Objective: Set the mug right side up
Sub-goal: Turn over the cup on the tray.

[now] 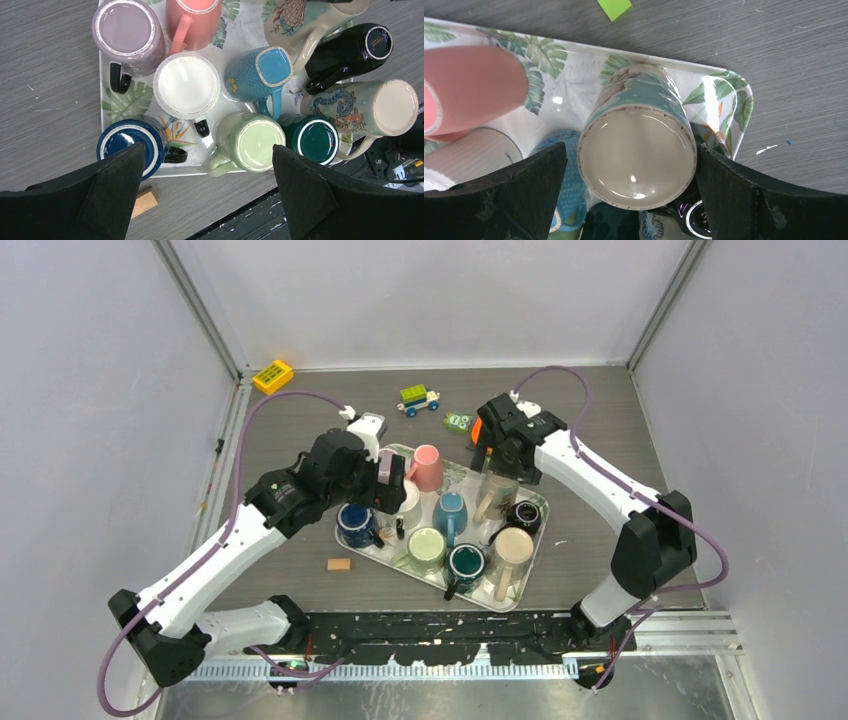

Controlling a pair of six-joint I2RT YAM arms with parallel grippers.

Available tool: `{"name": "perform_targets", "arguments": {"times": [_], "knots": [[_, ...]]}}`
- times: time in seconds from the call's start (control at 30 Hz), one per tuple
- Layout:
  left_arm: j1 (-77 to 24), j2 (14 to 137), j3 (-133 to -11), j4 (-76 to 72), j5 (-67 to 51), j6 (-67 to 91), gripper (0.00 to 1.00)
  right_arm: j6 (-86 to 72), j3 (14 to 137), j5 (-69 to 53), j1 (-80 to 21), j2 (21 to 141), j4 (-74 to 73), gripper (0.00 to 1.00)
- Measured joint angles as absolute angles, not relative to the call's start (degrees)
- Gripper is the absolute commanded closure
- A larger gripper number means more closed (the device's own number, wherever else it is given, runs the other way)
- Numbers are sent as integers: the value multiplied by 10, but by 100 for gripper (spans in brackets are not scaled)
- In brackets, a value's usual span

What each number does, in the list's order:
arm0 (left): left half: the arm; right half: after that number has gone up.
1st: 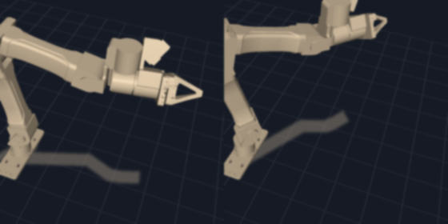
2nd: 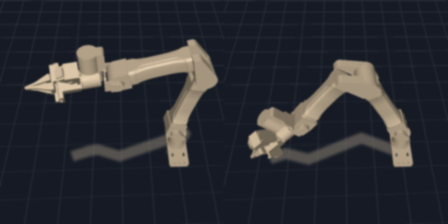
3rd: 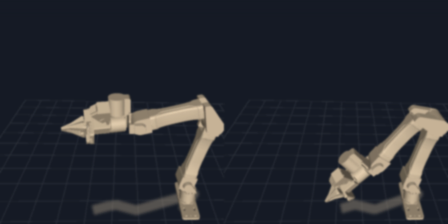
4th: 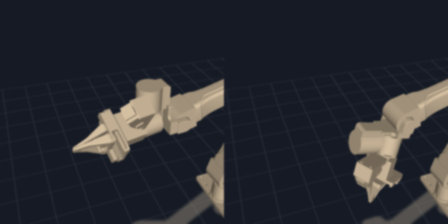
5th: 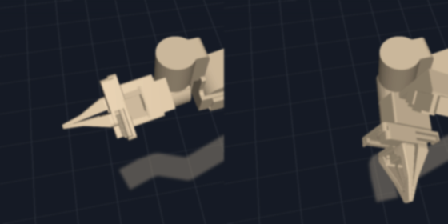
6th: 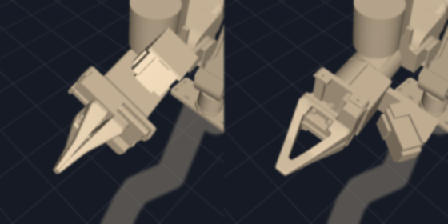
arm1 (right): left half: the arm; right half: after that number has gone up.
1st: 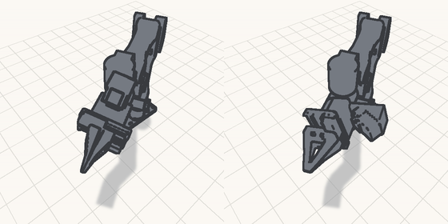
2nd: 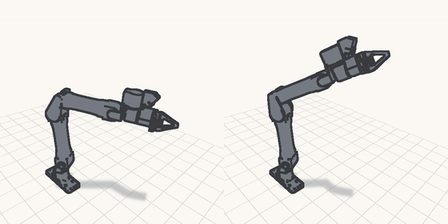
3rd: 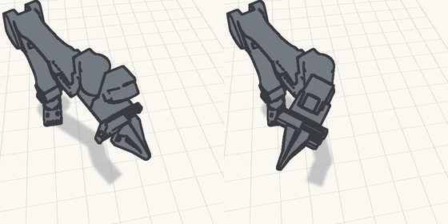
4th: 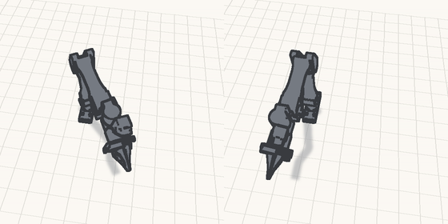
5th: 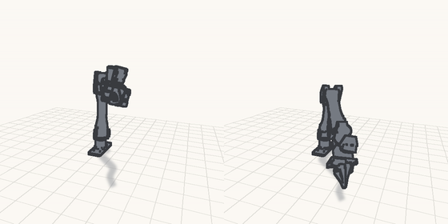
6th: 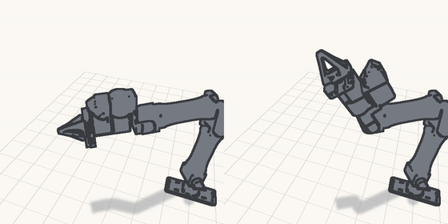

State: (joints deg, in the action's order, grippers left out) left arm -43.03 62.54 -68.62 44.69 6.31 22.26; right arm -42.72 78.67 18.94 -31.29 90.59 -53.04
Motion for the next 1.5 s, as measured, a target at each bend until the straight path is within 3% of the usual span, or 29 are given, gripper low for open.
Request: {"name": "perform_targets", "arguments": {"times": [0.37,0.47,0.67,1.0,1.3,1.5], "knots": [[-421,625,-686,447,64,220,0,-366,802,170,-313,942,-527,25],[-419,626,-686,447,64,220,0,-337,809,159,-313,949,-518,22],[-415,634,-686,447,61,220,0,-278,841,156,-315,976,-505,1],[-405,643,-683,446,44,220,0,-307,874,189,-315,991,-531,0],[-396,642,-676,447,37,220,0,-425,831,215,-354,887,-547,0],[-392,637,-672,448,33,221,0,-490,804,239,-396,863,-549,13]]}}
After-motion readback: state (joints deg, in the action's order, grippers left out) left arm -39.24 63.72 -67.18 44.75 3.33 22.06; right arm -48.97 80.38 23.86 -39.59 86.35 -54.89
